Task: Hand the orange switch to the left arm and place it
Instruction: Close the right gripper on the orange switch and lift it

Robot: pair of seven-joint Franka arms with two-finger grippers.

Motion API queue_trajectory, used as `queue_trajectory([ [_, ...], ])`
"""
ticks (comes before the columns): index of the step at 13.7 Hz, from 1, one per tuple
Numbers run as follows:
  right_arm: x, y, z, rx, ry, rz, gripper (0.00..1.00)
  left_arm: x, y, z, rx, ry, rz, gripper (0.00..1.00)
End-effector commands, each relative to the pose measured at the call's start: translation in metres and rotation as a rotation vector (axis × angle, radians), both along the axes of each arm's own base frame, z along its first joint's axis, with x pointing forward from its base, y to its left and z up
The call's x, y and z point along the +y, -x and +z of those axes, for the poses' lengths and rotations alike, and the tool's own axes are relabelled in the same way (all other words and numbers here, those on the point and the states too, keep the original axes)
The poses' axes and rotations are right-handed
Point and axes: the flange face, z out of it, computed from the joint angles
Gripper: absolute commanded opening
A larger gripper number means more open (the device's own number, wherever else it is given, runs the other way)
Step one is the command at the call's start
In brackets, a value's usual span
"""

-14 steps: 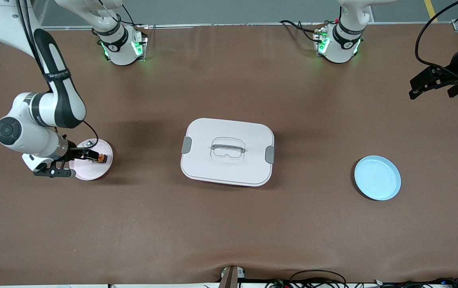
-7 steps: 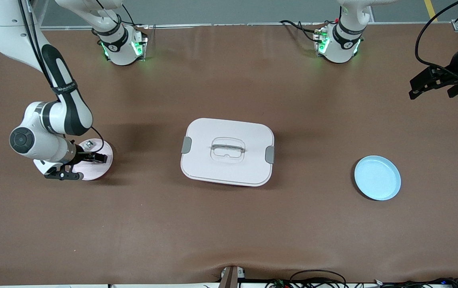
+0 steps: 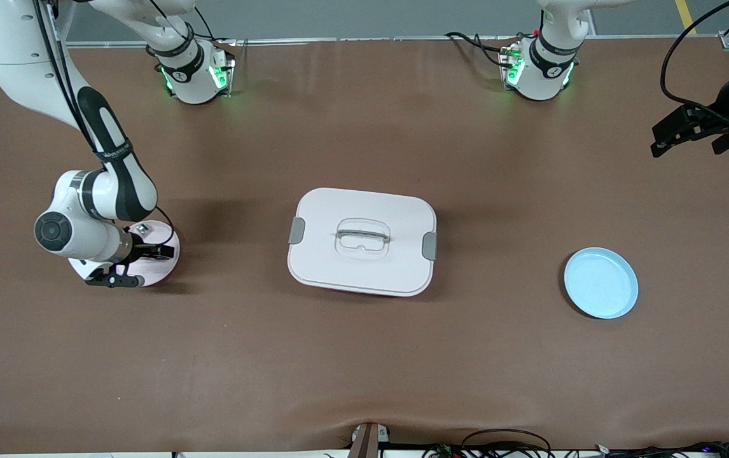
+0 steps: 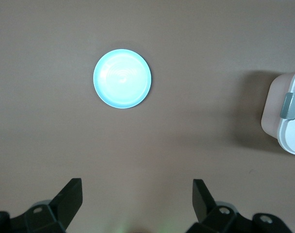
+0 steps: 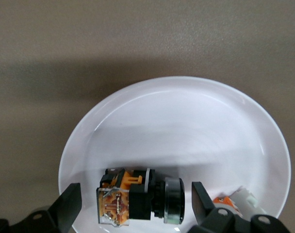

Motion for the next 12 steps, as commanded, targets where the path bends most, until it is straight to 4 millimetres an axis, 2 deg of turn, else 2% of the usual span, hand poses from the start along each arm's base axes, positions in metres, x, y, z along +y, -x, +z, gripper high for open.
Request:
queue_trajectory([
  [1,-0.001,0.010,-0.008,0.019,-0.007,-0.017,1.00,0.002,0.004,0.007,0.002,0.003,-0.006,1.00],
  [5,-0.001,0.017,-0.013,0.041,-0.008,-0.017,1.00,0.004,0.004,0.006,0.003,-0.003,-0.002,1.00],
  [6,-0.001,0.017,-0.014,0.042,-0.008,-0.017,0.86,0.009,0.003,0.007,0.001,-0.003,0.007,1.00],
  [7,-0.001,0.015,-0.013,0.039,-0.009,-0.008,0.66,0.010,0.004,0.008,0.000,-0.003,0.010,1.00],
  [9,-0.001,0.015,-0.011,0.036,-0.010,-0.002,0.34,0.010,0.010,0.011,0.012,-0.005,0.011,1.00],
  [10,-0.001,0.014,-0.011,0.035,-0.010,-0.002,0.24,0.013,0.011,0.014,0.008,-0.005,0.015,1.00],
  [11,-0.001,0.014,-0.011,0.035,-0.010,-0.002,0.20,0.014,0.010,0.014,0.006,-0.006,0.017,1.00],
  [12,-0.001,0.014,-0.011,0.035,-0.010,0.001,0.20,0.014,0.008,0.012,0.009,-0.006,0.017,1.00],
])
